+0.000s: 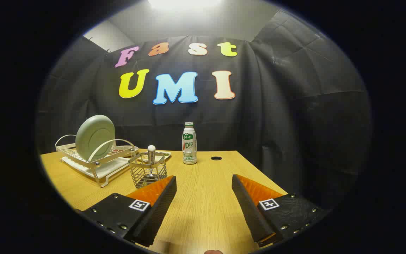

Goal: Take the plate from the dish rack, then take the spoon from the basket and place it into the plate.

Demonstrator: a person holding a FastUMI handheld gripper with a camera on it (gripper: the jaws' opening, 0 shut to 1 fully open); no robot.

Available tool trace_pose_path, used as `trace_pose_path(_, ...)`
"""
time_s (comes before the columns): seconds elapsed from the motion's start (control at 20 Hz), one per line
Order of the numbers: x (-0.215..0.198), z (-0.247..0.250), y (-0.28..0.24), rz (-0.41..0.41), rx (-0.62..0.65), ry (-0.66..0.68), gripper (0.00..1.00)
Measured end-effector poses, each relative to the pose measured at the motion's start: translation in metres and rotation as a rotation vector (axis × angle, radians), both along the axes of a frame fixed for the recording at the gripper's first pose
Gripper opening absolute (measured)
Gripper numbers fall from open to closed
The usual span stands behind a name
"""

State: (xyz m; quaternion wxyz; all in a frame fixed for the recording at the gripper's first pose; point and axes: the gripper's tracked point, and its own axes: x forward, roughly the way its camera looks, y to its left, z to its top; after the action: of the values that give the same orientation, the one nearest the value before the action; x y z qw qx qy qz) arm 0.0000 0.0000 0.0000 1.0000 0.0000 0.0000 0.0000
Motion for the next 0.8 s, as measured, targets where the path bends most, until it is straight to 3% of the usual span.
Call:
trace_pose_path(0.35, 0.061, 0.001, -0.004, -0.012, 0.013, 0.044, 0.97)
trace_pose_path(0.55, 0.057, 0.047, -0.013, -0.063, -0.032, 0.008, 0.97)
trace_pose_path(0.8, 0.033, 0.123, 0.013, -0.056, -0.030, -0.018, 0.97)
